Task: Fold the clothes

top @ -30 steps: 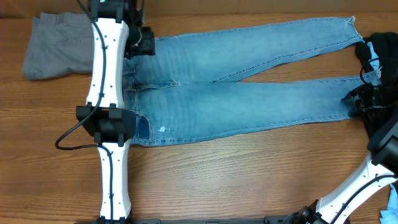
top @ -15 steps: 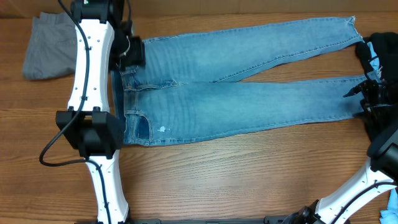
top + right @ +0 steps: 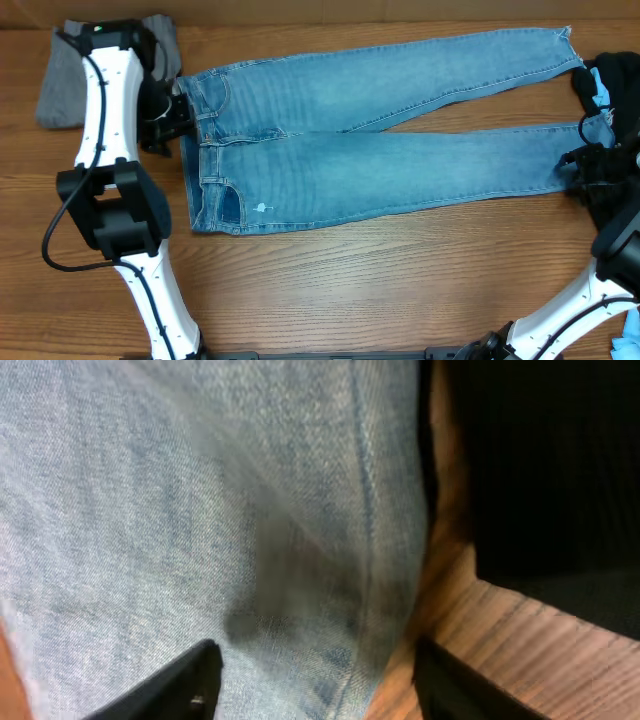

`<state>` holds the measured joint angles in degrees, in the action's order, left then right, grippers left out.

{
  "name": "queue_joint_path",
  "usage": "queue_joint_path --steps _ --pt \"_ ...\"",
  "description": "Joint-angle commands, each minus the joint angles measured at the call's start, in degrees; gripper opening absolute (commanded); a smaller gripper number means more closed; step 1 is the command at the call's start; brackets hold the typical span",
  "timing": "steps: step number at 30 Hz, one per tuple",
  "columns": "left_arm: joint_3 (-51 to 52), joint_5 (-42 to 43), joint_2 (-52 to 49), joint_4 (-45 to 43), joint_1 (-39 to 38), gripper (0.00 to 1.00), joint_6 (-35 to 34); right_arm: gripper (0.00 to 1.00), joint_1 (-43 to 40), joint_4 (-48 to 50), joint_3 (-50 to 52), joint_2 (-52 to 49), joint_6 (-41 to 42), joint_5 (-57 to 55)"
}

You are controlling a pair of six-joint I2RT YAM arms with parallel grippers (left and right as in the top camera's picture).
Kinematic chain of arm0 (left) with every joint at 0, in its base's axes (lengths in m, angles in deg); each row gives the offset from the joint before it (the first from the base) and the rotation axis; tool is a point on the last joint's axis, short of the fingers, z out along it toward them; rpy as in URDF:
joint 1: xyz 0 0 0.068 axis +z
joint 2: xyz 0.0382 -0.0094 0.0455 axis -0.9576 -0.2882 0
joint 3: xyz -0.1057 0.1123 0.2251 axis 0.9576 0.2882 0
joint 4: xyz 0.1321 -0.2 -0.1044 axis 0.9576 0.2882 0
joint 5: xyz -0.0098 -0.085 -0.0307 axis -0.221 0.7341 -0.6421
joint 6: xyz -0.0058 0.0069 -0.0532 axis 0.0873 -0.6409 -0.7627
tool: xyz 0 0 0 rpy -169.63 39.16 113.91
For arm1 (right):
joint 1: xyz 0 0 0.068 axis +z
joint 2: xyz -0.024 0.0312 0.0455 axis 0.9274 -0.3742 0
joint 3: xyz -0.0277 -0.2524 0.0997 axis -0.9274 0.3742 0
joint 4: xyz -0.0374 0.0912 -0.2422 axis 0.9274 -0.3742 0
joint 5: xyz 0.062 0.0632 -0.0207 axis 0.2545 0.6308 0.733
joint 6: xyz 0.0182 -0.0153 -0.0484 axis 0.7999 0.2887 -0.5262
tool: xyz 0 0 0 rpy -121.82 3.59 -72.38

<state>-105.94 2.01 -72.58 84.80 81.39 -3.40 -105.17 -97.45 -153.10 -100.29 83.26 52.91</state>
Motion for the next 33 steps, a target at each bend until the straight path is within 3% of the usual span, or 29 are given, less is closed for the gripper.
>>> queue_joint_path --steps 1,4,8,18,27,33 --pt "2.95 1.25 1.46 0.22 -0.46 0.56 2.71 0.32 -0.11 3.93 2.95 -0.96 1.86 3.93" --pt "4.57 0.52 1.57 0.22 -0.50 0.54 4.57 0.16 -0.07 5.55 2.80 -0.96 -0.31 7.91" --pt "4.72 -0.35 2.21 0.22 0.92 0.54 5.16 0.05 -0.04 3.65 0.70 -0.28 -2.91 9.22" --pt "9.40 1.81 13.88 0.20 2.16 0.60 3.78 0.04 0.02 0.85 -2.43 6.86 -1.64 9.22" --pt "29.18 5.70 15.30 -2.49 -1.88 0.56 -1.16 0.04 2.08 1.40 -2.43 7.56 -0.70 8.85" --pt "35.67 5.01 15.30 -6.56 -2.01 0.62 -5.95 0.04 2.27 1.73 -2.43 7.56 -0.70 8.35"
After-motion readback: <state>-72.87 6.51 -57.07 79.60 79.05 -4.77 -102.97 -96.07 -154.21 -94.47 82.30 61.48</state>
